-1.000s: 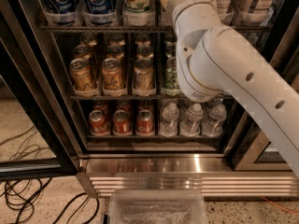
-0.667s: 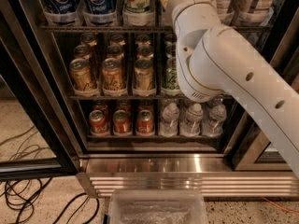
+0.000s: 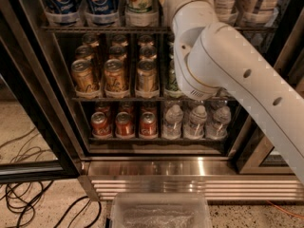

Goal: Pick 7up can from top shelf of fridge

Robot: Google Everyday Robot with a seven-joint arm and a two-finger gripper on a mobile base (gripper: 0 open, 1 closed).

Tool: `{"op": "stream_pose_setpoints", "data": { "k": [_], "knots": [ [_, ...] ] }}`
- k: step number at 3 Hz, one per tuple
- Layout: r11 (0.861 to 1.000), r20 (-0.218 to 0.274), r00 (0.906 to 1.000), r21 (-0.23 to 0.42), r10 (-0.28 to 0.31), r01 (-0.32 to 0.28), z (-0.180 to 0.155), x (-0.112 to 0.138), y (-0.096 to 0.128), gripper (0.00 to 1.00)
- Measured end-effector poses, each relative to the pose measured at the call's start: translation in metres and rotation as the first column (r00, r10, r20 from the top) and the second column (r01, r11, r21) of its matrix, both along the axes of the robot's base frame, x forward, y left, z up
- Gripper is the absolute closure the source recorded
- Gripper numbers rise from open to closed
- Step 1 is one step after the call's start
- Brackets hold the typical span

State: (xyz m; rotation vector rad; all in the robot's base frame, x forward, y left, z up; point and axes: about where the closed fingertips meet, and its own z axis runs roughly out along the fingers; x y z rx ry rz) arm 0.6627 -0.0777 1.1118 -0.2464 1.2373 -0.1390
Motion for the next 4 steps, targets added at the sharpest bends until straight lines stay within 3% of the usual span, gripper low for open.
{"op": "stream_pose_setpoints", "data": {
  "k": [4],
  "knots": [
    [1.000, 0.021, 0.9998, 0.010, 0.006, -0.006, 0.0072, -0.0094, -0.0035, 1.00]
  ]
}}
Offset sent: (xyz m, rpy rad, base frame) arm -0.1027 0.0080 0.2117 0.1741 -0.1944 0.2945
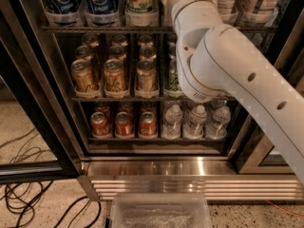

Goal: Pick 7up can from top shelf of fridge

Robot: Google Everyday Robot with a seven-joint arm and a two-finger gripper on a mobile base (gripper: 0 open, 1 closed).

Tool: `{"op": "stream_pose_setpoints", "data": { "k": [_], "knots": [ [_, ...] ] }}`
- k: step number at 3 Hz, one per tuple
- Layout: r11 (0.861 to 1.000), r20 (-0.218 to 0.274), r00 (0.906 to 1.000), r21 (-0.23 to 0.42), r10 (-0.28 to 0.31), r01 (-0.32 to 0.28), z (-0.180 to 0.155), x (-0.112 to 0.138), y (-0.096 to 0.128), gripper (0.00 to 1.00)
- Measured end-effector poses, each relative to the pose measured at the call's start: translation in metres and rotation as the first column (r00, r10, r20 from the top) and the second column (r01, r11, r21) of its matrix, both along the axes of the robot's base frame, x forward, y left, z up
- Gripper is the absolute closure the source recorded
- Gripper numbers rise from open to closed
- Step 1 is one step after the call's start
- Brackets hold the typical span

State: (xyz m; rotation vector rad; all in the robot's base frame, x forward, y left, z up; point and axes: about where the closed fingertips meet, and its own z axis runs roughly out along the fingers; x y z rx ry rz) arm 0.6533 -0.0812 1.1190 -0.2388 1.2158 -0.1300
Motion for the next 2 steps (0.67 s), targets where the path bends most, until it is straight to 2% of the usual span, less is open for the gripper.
{"op": "stream_pose_setpoints", "data": {
  "k": [2],
  "knots": [
    [1.000, 0.011, 0.9999, 0.021, 0.013, -0.013, 0.0054, -0.0027, -0.0024, 1.00]
  ]
}}
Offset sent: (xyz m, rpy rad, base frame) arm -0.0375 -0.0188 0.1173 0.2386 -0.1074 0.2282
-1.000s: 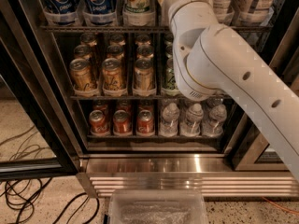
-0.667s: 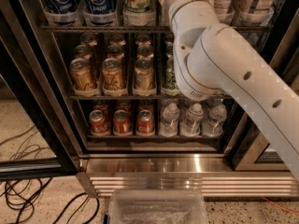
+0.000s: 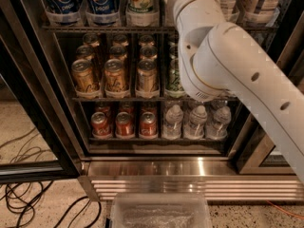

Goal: Pick 7up can from top shelf of fridge

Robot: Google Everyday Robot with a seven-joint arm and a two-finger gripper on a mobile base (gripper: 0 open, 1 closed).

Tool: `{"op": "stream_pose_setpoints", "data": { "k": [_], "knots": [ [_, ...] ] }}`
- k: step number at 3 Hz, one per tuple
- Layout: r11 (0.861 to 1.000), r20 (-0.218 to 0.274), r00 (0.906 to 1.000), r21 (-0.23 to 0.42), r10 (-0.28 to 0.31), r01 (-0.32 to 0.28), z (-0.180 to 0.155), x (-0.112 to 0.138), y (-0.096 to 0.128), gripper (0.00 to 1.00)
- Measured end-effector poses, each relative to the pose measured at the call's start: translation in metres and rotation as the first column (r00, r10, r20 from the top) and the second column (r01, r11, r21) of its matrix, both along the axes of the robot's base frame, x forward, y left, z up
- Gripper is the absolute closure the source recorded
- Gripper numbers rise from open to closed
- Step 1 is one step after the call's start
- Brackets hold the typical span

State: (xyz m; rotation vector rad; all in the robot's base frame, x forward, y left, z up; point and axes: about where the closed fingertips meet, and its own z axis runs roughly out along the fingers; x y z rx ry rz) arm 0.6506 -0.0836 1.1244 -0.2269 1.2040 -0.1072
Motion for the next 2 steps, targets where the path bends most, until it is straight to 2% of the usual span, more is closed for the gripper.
{"op": "stream_pose_setpoints", "data": {
  "k": [2],
  "knots": [
    [1.000, 0.009, 0.9999, 0.012, 0.006, -0.006, 0.0010, -0.0045, -0.0015, 1.00]
  ]
}}
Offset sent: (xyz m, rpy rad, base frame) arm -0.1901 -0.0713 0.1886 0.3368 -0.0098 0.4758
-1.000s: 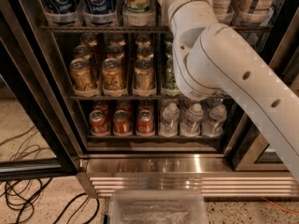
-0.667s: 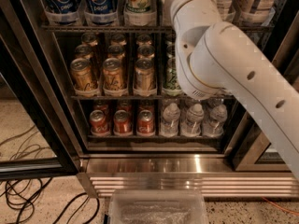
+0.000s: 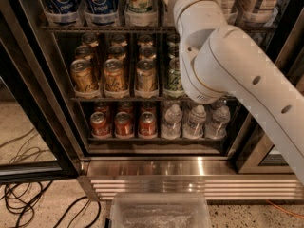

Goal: Pick 7up can from top shelf of fridge

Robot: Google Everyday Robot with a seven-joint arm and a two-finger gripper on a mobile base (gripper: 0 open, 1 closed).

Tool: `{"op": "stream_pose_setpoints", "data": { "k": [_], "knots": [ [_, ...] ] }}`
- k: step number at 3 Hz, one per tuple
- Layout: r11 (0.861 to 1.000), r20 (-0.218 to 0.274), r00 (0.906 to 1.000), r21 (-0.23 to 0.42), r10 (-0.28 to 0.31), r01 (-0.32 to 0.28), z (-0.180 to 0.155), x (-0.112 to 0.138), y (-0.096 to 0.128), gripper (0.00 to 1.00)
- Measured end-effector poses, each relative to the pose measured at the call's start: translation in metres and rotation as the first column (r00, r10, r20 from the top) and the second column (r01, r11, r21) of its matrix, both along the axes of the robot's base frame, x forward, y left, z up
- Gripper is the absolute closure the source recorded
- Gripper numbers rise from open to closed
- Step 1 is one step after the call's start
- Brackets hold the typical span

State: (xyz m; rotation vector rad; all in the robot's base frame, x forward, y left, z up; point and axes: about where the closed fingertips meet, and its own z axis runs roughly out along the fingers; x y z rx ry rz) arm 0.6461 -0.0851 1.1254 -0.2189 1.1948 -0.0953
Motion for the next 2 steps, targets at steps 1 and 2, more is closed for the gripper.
{"op": "stream_pose_setpoints", "data": {
  "k": [1, 2],
  "knots": [
    [1.000, 0.002, 1.0000, 0.001, 0.007, -0.007, -0.0054, -0.0026, 0.0023, 1.00],
    [1.000, -0.005, 0.9999, 0.008, 0.011, -0.011, -0.0066, -0.0074, -0.0003, 1.00]
  ]
}}
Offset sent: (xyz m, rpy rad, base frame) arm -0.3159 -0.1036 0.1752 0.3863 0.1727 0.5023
